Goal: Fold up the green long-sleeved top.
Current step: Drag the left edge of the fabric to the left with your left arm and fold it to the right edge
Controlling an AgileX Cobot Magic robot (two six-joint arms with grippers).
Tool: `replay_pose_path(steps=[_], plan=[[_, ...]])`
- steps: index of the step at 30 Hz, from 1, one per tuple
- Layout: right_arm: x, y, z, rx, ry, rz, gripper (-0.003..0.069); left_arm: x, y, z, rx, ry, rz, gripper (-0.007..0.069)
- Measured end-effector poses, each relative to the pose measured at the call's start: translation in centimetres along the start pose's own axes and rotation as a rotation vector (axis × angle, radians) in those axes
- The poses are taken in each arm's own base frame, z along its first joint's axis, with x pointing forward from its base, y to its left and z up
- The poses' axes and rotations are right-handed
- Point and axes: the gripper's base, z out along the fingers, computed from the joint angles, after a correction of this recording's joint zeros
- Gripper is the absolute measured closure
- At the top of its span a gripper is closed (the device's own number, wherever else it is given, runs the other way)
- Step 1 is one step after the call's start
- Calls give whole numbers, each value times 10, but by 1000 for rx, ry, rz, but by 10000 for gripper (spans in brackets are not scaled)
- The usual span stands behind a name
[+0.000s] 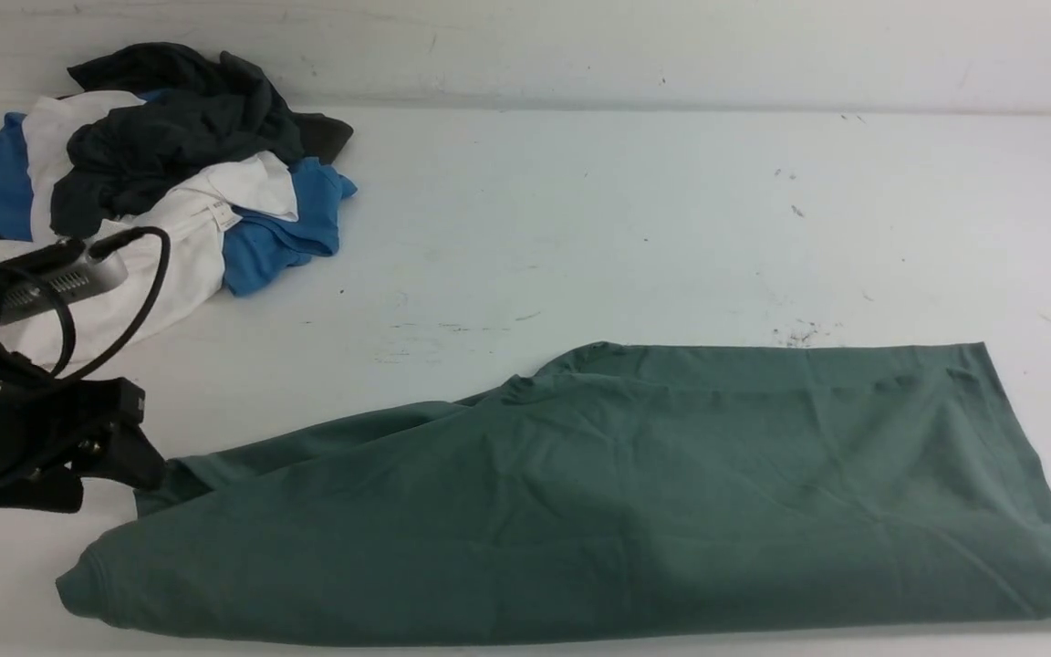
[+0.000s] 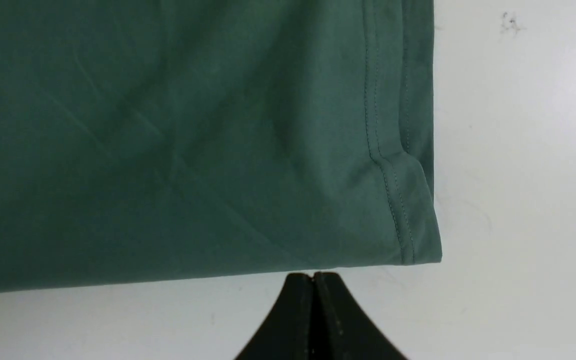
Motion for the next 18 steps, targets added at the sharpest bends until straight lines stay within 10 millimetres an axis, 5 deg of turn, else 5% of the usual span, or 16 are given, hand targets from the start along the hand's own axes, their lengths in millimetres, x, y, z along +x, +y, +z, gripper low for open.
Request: replay_pose_path(steps=[9, 18], plan=[[0, 0, 0, 0, 0, 0, 672, 0, -2, 38, 3, 126, 22, 141], [0, 0, 0, -4, 0, 2, 672, 0, 7, 55, -41, 173, 36, 141]])
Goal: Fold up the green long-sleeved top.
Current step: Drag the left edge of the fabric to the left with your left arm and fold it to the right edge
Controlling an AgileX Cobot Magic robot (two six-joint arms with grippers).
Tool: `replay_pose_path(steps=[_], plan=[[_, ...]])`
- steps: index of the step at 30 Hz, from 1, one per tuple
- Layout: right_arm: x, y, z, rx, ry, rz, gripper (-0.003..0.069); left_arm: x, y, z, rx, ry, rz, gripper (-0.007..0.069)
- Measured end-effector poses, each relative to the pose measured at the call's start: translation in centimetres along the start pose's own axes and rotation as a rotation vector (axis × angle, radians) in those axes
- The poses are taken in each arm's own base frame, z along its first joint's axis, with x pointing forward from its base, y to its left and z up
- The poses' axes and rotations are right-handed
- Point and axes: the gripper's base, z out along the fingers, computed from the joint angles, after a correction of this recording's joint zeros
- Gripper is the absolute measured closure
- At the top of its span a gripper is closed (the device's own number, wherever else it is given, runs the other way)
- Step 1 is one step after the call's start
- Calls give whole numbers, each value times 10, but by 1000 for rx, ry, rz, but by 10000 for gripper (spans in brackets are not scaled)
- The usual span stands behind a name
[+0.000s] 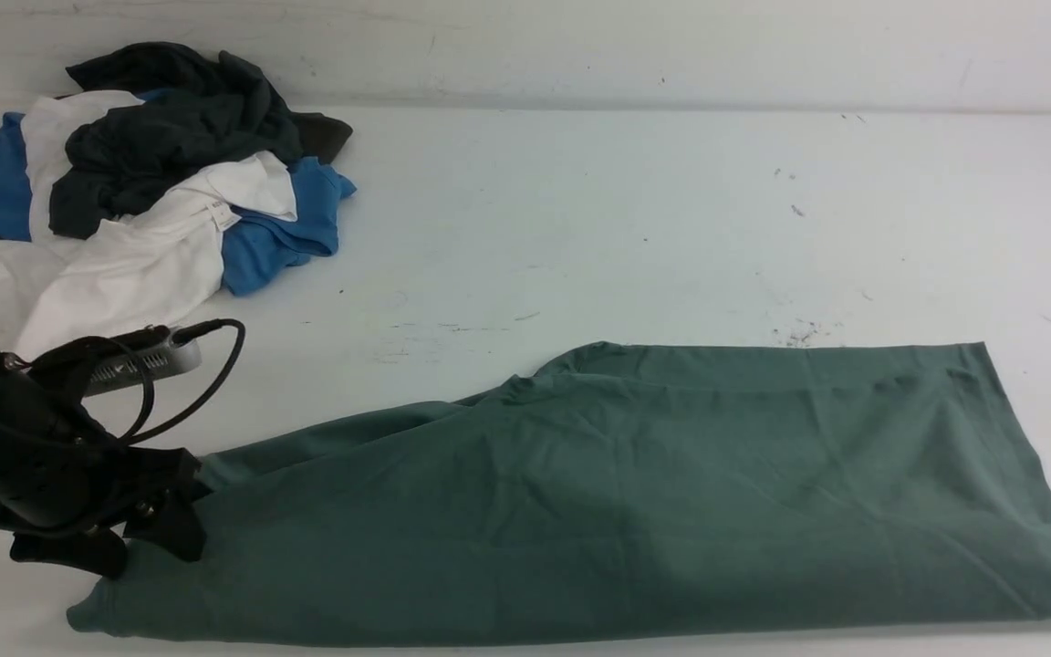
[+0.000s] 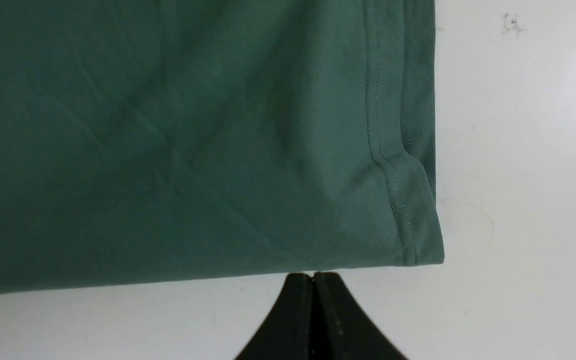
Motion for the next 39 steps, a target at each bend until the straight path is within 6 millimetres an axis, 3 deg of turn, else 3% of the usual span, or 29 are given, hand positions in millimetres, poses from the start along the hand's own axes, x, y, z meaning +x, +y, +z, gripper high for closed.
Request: replay_pose_path(steps=[10, 21, 23, 26, 28, 29, 30, 31, 36, 39], plan=[[0, 2, 0, -26, -1, -10, 672, -3, 4, 0, -52, -30, 6, 141], [0, 4, 0, -44, -2, -21, 672, -4, -7, 11, -37, 2, -20, 145], [0, 4, 0, -44, -2, -21, 672, -6, -7, 13, -36, 14, -49, 172], [0, 4, 0, -45, -2, -23, 672, -8, -5, 16, -40, 28, -60, 281], [0, 4, 0, -45, -2, -24, 672, -8, -5, 17, -41, 30, -60, 414], [0, 4, 0, -45, -2, -24, 672, -8, -5, 16, -39, 29, -62, 429], [0, 4, 0, -45, -2, -25, 672, -9, -6, 17, -31, 28, -63, 534], [0, 4, 0, -45, -2, -25, 672, -9, -6, 16, -27, 27, -63, 569], [0, 4, 0, -45, -3, -37, 672, 0, 6, -2, -24, 15, -95, 598], [0, 4, 0, -45, -3, -47, 672, 8, 23, -37, -44, -63, -141, 598]])
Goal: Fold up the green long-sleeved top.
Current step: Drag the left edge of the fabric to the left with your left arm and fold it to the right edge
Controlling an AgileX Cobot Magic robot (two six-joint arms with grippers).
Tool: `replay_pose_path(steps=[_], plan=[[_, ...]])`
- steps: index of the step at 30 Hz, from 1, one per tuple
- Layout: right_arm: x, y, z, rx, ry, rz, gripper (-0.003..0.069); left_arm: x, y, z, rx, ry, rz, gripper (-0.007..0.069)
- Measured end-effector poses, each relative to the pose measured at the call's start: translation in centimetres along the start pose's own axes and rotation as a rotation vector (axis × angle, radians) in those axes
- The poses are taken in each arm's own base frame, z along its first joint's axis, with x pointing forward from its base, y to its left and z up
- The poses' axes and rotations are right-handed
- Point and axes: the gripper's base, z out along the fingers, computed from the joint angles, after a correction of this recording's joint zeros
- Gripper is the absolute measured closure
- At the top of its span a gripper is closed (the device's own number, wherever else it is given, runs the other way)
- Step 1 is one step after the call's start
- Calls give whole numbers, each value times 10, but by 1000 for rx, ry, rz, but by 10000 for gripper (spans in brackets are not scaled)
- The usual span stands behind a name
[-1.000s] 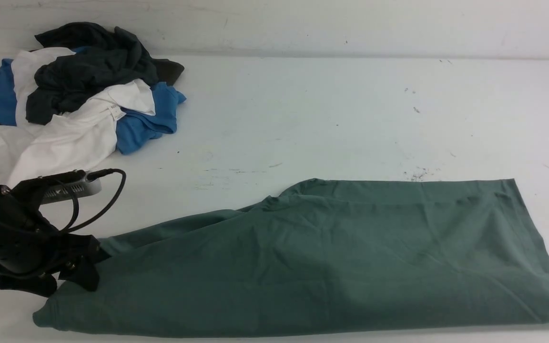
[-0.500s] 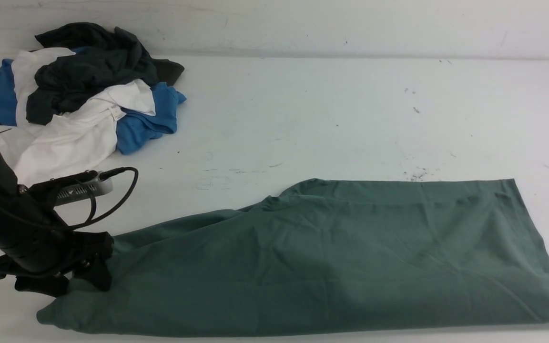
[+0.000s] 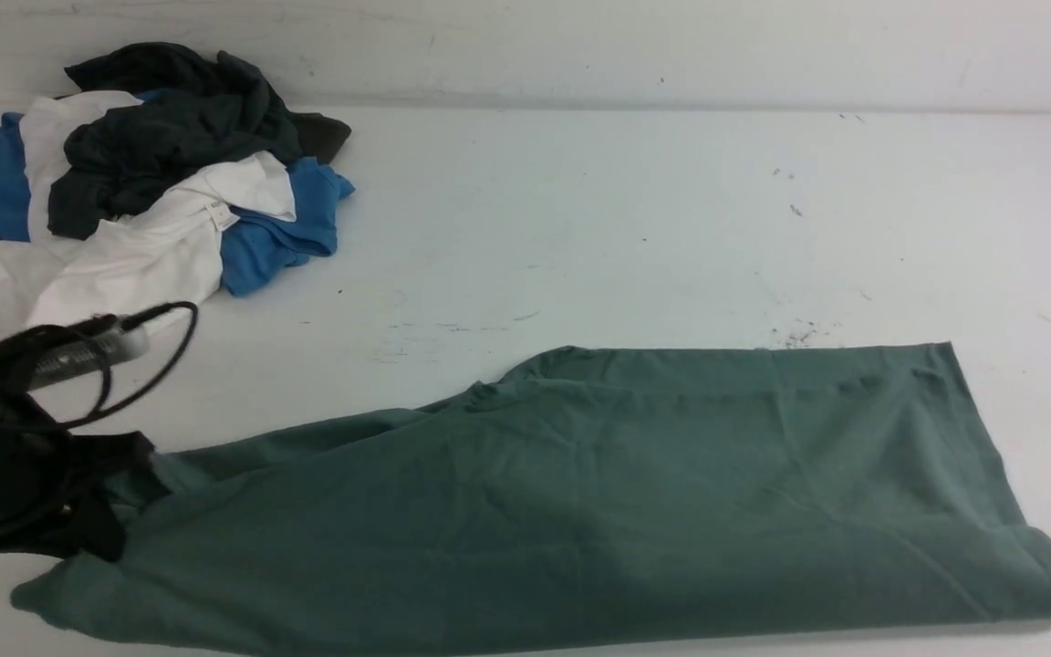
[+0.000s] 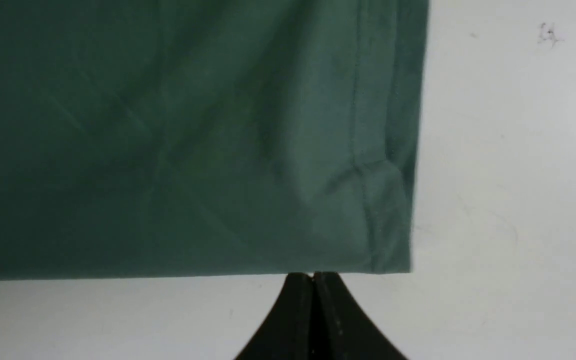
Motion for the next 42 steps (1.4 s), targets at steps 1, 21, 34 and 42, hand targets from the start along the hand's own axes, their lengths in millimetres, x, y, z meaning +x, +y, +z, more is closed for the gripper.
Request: replay_pose_path(steps=[1, 21, 34, 42], plan=[[0, 0, 0, 0, 0, -1, 672, 2, 7, -13, -8, -38, -21, 598], [0, 2, 0, -27, -4, 7, 672, 7, -181, -126, 524, -238, 312, 601], [-1, 4, 0, -47, -6, 6, 672, 9, -369, 14, 606, 26, 580, 561], [-1, 5, 0, -60, -8, 3, 672, -1, -397, 64, 604, 111, 641, 300]])
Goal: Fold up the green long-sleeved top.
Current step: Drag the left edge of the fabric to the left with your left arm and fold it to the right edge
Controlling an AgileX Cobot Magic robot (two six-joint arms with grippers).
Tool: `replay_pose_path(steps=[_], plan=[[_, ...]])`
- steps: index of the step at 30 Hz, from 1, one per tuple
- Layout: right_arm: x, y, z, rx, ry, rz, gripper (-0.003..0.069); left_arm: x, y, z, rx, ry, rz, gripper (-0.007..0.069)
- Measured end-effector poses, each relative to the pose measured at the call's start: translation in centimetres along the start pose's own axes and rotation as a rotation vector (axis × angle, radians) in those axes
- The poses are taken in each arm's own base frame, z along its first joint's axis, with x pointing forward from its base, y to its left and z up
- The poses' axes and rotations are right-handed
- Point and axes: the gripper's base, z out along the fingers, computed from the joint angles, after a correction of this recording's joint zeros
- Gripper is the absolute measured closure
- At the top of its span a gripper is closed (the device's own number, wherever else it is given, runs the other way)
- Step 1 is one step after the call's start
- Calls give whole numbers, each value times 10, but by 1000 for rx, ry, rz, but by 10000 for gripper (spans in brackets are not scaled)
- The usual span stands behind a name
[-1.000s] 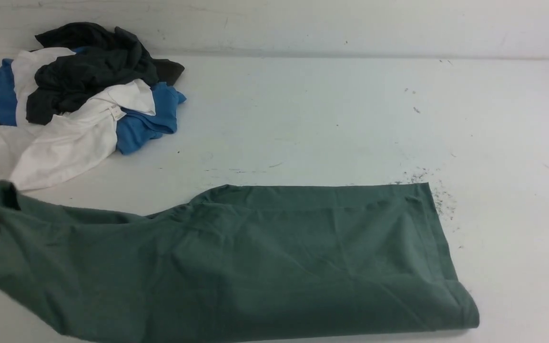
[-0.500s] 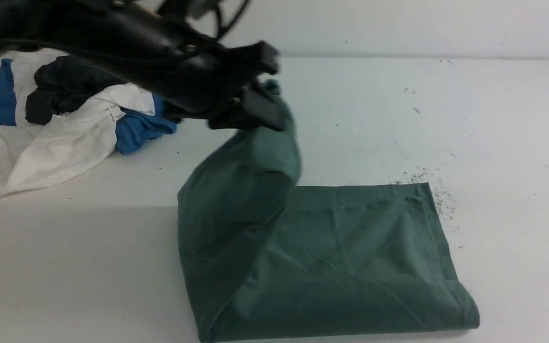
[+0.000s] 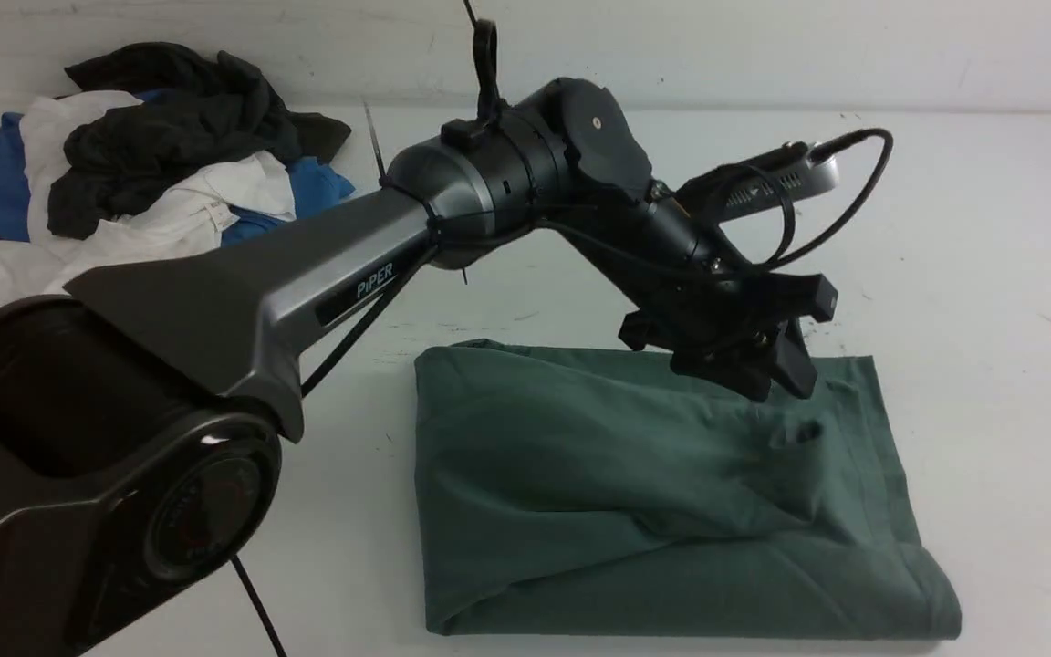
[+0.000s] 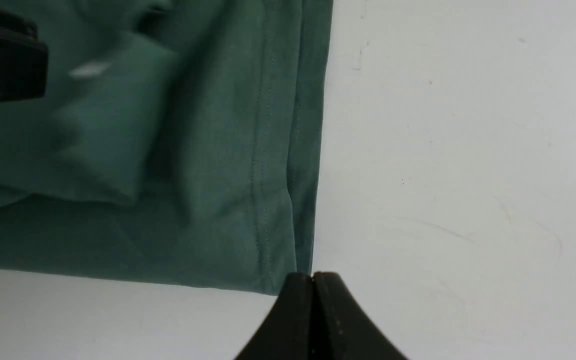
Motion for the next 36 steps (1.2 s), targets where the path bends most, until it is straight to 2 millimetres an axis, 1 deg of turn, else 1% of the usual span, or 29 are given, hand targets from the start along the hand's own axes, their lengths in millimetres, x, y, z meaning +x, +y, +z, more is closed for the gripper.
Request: replay_pose_path(steps=[3, 4, 5, 7, 8, 9, 11, 14, 15, 16, 17, 18, 19, 21, 22, 23, 26, 28, 29, 30, 31, 32, 33, 34, 36], plan=[[0, 0, 0, -1, 0, -1, 672, -7, -8, -14, 17, -3, 46, 210], [0, 0, 0, -1, 0, -1, 672, -7, -8, -16, 19, 4, 56, 205], [0, 0, 0, -2, 0, 0, 672, -11, -13, -29, 31, 4, 107, 186], [0, 2, 0, -17, -2, 4, 672, -20, -15, -50, 34, -34, 161, 195], [0, 4, 0, -30, -2, 6, 672, -25, -12, -62, 28, -61, 165, 211], [-1, 8, 1, -42, -6, 1, 672, -30, -9, -76, 17, -92, 166, 244], [-2, 18, 2, -72, -18, -23, 672, -37, -1, -107, -12, -157, 139, 353], [-3, 40, 10, -116, -21, -100, 672, -38, 12, -149, -74, -227, 90, 526], [-5, 48, 15, -126, -16, -125, 672, -36, 11, -161, -94, -244, 85, 570], [-6, 53, 21, -135, -8, -142, 672, -33, 12, -172, -117, -254, 77, 596], [-8, 61, 31, -144, 6, -165, 672, -28, 11, -181, -144, -257, 74, 612], [-9, 62, 35, -145, 14, -167, 672, -27, 13, -181, -150, -251, 69, 614], [-11, 69, 48, -149, 31, -184, 672, -18, 11, -189, -194, -242, 66, 624], [-17, 75, 74, -146, 71, -192, 672, -2, 11, -197, -272, -210, 67, 629], [-17, 75, 76, -146, 79, -194, 672, -1, 10, -199, -278, -213, 72, 629], [-19, 75, 93, -138, 111, -188, 672, 10, 11, -203, -332, -188, 73, 629], [-20, 68, 128, -95, 198, -180, 672, 25, 13, -210, -417, -156, 80, 629], [-20, 63, 149, -52, 244, -164, 672, 33, 14, -214, -460, -140, 84, 629], [-20, 62, 153, -45, 253, -164, 672, 33, 15, -214, -460, -138, 83, 629], [-21, 57, 166, -10, 256, -152, 672, 36, 15, -215, -470, -133, 78, 629], [-21, 57, 166, -10, 256, -152, 672, 36, 15, -215, -470, -133, 76, 629], [-23, 53, 176, 25, 238, -151, 672, 36, 15, -214, -470, -131, 71, 629], [-25, 52, 178, 42, 228, -148, 672, 36, 15, -214, -469, -131, 69, 629], [-26, 50, 178, 61, 217, -143, 672, 37, 16, -214, -472, -129, 67, 629], [-29, 50, 169, 89, 191, -146, 672, 37, 17, -213, -474, -126, 64, 629]])
